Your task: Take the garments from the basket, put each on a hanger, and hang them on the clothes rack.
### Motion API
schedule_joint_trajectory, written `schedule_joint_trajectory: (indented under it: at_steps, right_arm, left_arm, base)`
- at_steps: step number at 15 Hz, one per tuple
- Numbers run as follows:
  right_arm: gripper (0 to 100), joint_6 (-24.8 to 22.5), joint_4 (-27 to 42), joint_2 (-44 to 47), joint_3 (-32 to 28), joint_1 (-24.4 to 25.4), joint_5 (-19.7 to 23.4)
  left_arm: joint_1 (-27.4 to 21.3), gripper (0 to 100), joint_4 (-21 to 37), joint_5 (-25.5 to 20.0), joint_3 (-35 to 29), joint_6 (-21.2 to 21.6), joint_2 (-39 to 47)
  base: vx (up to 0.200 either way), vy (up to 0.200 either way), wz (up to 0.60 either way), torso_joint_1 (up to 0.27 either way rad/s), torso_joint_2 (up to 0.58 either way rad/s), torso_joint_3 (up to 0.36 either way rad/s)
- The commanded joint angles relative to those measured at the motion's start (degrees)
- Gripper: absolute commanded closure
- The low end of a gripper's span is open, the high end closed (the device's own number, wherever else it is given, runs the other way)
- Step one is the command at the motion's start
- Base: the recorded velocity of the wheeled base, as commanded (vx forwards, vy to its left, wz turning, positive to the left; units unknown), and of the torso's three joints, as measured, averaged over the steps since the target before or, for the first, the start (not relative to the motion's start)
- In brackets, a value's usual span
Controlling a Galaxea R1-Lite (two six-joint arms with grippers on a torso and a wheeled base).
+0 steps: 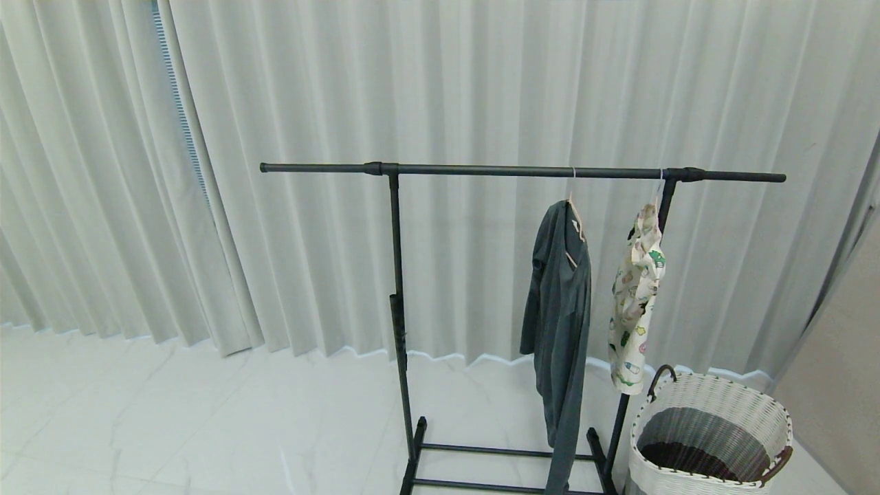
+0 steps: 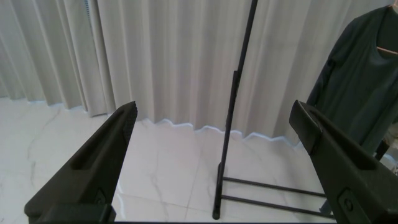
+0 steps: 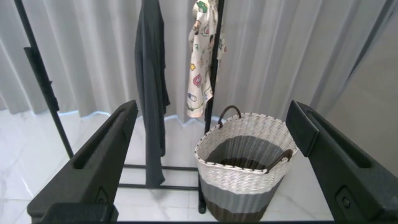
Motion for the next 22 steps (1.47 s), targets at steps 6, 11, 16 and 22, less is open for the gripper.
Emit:
schedule_joint_trajectory:
  at_steps: [6,11,16,22]
  right_arm:
    - [0,0.0,0.0,0.0,0.0,0.0,0.0]
    - [0,0.0,0.0,0.0,0.0,0.0,0.0]
    - [0,0.0,0.0,0.0,0.0,0.0,0.0]
    - [0,-0.5,0.1,0.0,0.0,0.0,0.0]
  left_arm:
    - [0.0,0,0.0,0.0,0.0,0.0,0.0]
    - [0.1,0,0.0,0.0,0.0,0.0,0.0]
    - [0.1,0,0.0,0.0,0.0,0.0,0.0]
    - [0.0,0,0.0,0.0,0.0,0.0,0.0]
  base:
    - [0.0,0.0,0.0,0.0,0.0,0.0]
    - [0.0,0.0,0.0,0.0,0.0,0.0]
    - [0.0,0.0,0.0,0.0,0.0,0.0]
    - [0.0,0.0,0.0,0.0,0.0,0.0]
